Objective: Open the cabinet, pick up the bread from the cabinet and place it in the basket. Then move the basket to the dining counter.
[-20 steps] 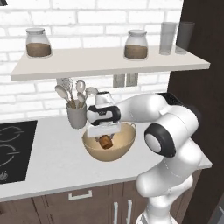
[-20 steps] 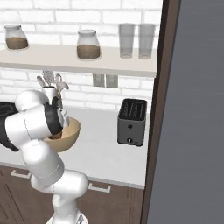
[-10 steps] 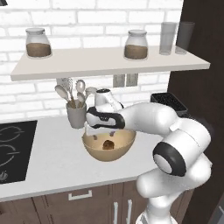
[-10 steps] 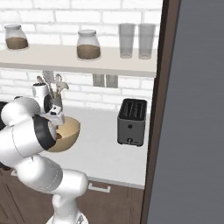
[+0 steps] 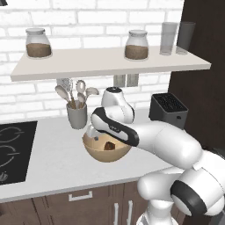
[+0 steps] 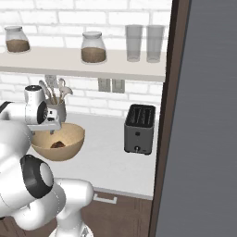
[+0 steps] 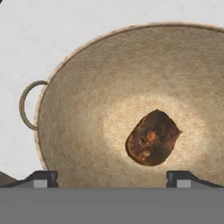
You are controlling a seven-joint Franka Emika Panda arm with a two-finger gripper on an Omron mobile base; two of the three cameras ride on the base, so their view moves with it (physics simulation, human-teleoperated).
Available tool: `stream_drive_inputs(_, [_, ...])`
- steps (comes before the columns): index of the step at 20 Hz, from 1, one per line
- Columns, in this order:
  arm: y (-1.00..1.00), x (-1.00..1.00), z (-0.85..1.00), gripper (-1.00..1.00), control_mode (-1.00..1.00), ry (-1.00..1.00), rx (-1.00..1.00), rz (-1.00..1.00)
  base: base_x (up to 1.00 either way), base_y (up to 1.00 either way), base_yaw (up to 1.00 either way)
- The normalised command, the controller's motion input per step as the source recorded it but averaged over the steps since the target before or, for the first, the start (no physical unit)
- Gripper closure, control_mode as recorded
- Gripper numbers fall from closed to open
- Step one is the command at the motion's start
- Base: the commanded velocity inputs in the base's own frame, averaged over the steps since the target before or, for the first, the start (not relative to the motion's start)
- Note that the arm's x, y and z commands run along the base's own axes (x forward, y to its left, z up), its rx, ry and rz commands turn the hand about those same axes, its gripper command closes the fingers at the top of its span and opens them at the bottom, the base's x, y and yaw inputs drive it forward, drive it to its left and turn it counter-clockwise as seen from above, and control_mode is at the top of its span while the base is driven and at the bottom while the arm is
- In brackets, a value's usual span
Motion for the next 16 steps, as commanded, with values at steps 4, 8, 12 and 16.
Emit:
stream_drive_inputs(4, [0.16,-0.16,0.00,-1.00,-1.00,0.00,-0.06,0.34,0.00,0.00,0.00])
stream_drive_inputs(8, [0.08,0.00,0.00,-1.00,-1.00,-0.10,-0.17,0.24,0.00,0.00,0.00])
stream_drive_inputs(12, [0.03,-0.06,0.00,-1.00,-1.00,-0.04,-0.23,0.10,0.00,0.00,0.00])
stream_drive_inputs(16, [0.15,-0.28,0.00,-1.00,-1.00,0.00,-0.14,0.14,0.00,0.00,0.00])
